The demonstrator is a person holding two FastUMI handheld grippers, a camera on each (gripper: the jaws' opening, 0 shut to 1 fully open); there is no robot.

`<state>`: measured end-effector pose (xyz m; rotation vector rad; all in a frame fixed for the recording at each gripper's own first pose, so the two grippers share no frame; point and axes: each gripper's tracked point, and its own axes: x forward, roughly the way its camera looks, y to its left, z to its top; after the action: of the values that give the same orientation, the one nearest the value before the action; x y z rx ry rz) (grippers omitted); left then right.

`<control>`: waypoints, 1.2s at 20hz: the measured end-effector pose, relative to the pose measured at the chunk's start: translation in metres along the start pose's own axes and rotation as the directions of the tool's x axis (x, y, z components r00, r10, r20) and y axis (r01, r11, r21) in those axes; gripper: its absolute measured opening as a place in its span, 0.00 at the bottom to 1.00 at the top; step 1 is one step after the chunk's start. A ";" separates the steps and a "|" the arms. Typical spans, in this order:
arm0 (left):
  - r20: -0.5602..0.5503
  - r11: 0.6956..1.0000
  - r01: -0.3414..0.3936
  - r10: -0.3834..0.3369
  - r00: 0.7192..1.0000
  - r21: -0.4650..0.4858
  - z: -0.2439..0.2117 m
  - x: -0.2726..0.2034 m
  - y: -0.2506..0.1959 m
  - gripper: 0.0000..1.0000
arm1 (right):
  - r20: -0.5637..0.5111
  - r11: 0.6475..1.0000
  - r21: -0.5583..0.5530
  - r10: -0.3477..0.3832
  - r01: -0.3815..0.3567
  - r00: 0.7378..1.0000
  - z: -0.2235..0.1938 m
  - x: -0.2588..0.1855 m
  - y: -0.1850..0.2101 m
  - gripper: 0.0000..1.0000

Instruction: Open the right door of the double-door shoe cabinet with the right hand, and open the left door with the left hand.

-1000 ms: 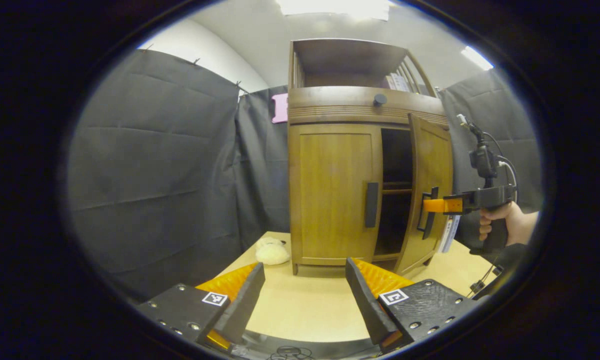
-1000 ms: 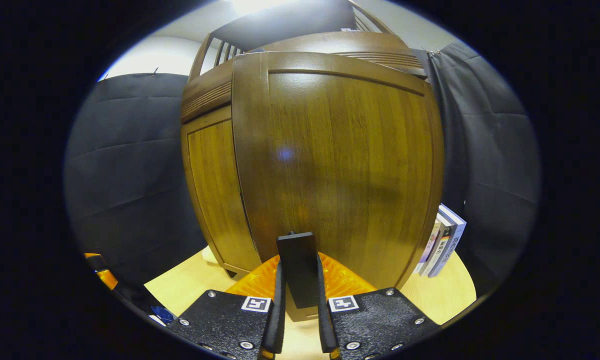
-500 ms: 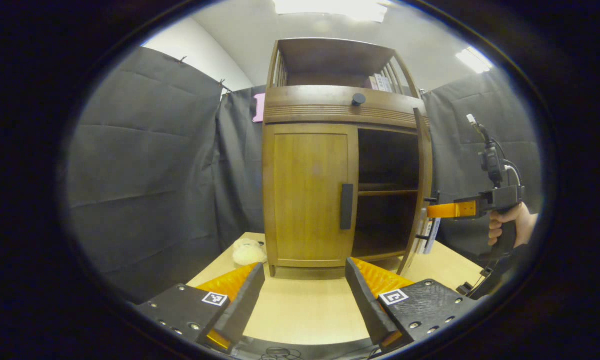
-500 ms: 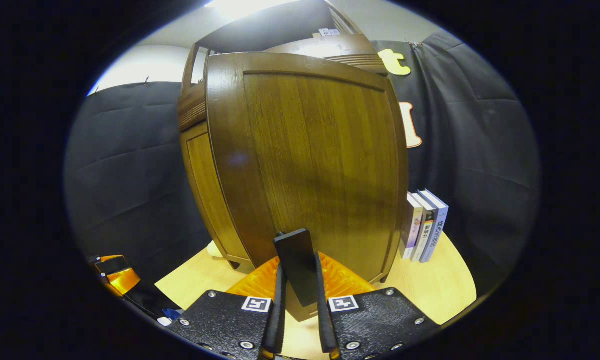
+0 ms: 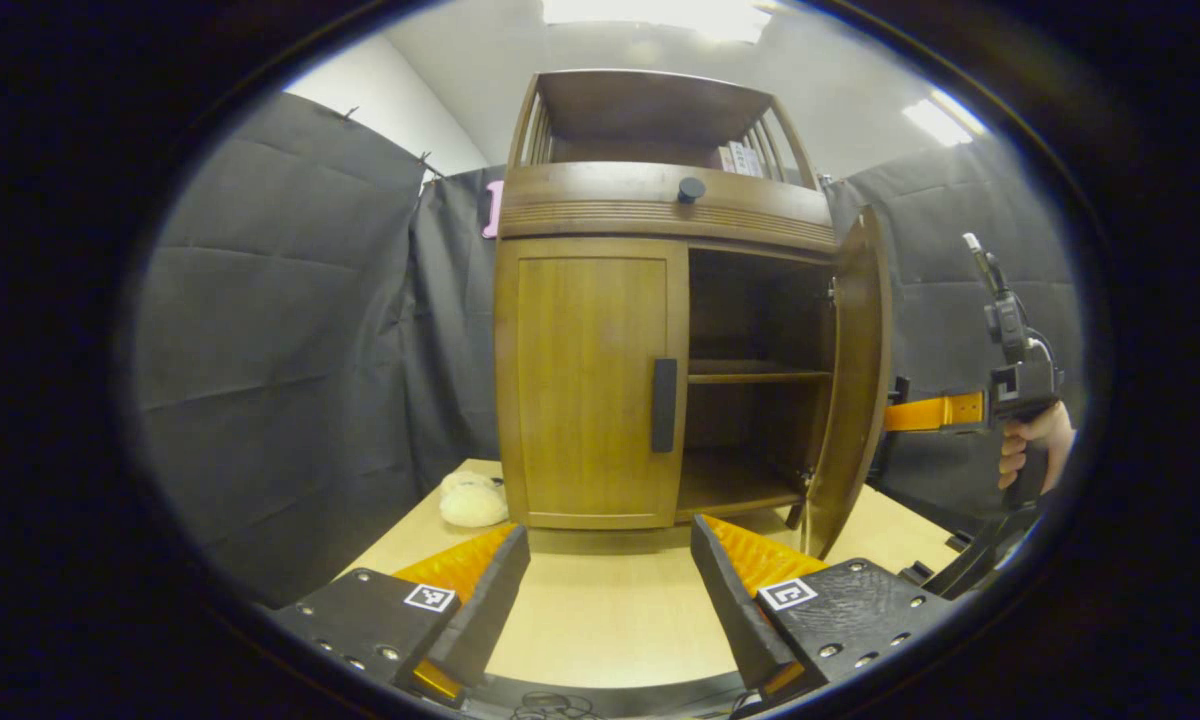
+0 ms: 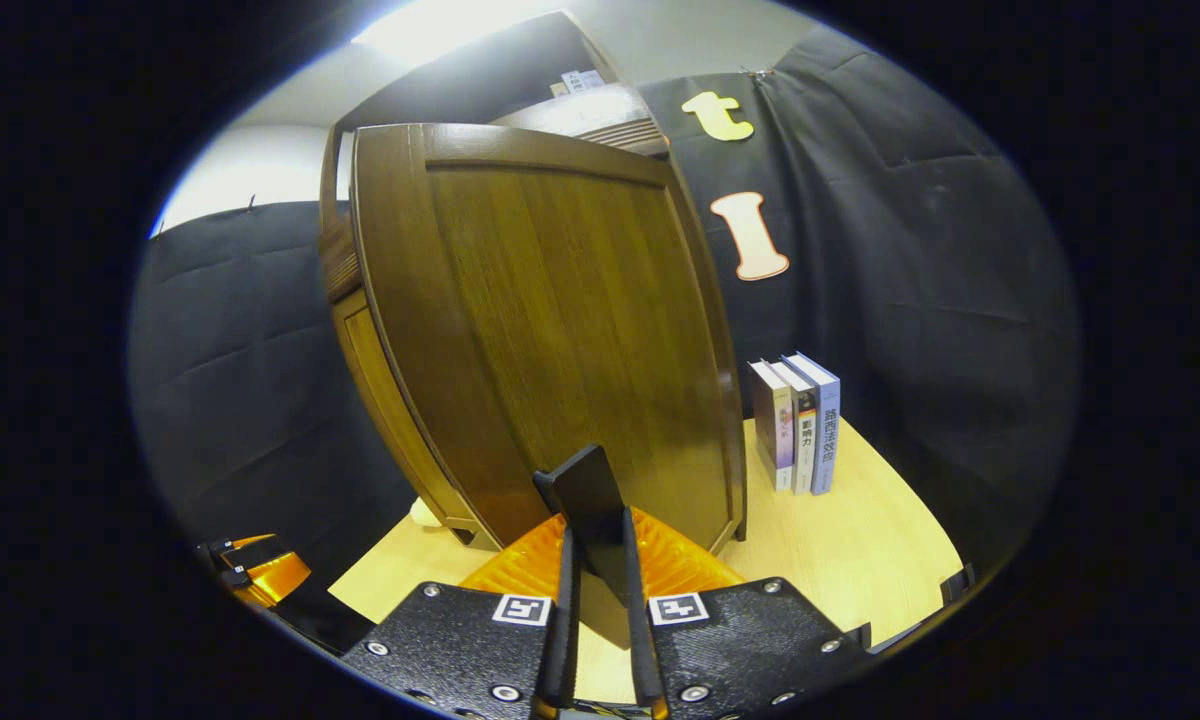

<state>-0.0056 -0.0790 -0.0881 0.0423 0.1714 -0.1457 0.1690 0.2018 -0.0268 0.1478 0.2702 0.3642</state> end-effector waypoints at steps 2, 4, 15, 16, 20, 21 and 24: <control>-0.005 1.000 0.011 -0.011 1.000 0.004 -0.001 -0.001 -0.002 0.96 | 0.005 1.000 -0.009 -0.015 0.015 1.000 0.001 0.000 -0.006 0.19; -0.010 1.000 0.021 -0.021 1.000 0.007 -0.002 -0.001 -0.004 0.93 | 0.011 0.999 -0.015 -0.034 0.034 0.999 0.001 -0.001 -0.011 0.16; -0.057 0.999 0.045 -0.044 0.997 0.024 -0.004 -0.008 -0.003 0.99 | 0.015 0.999 -0.040 0.008 -0.007 1.000 0.004 -0.006 -0.025 0.12; -0.062 0.999 0.039 -0.037 0.997 0.028 -0.003 -0.008 -0.002 0.99 | 0.011 0.999 -0.042 0.006 -0.005 1.000 0.004 -0.007 -0.028 0.12; -0.092 1.000 0.017 -0.018 0.996 -0.008 -0.006 -0.006 -0.005 0.99 | 0.001 0.999 -0.038 -0.019 0.019 1.000 0.004 -0.008 -0.037 0.07; -0.106 0.999 0.014 -0.018 0.994 -0.035 -0.005 -0.008 -0.010 0.96 | -0.003 0.999 -0.050 -0.014 0.014 1.000 0.005 -0.007 -0.039 0.07; -0.127 0.992 0.005 -0.021 0.992 -0.123 -0.003 -0.007 -0.026 0.93 | -0.032 0.996 -0.085 0.003 -0.006 0.999 0.001 -0.014 -0.047 0.04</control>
<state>-0.0165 -0.1031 -0.0906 -0.0719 0.3088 -0.1450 0.1725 0.1536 -0.0313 0.0588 0.2852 0.3819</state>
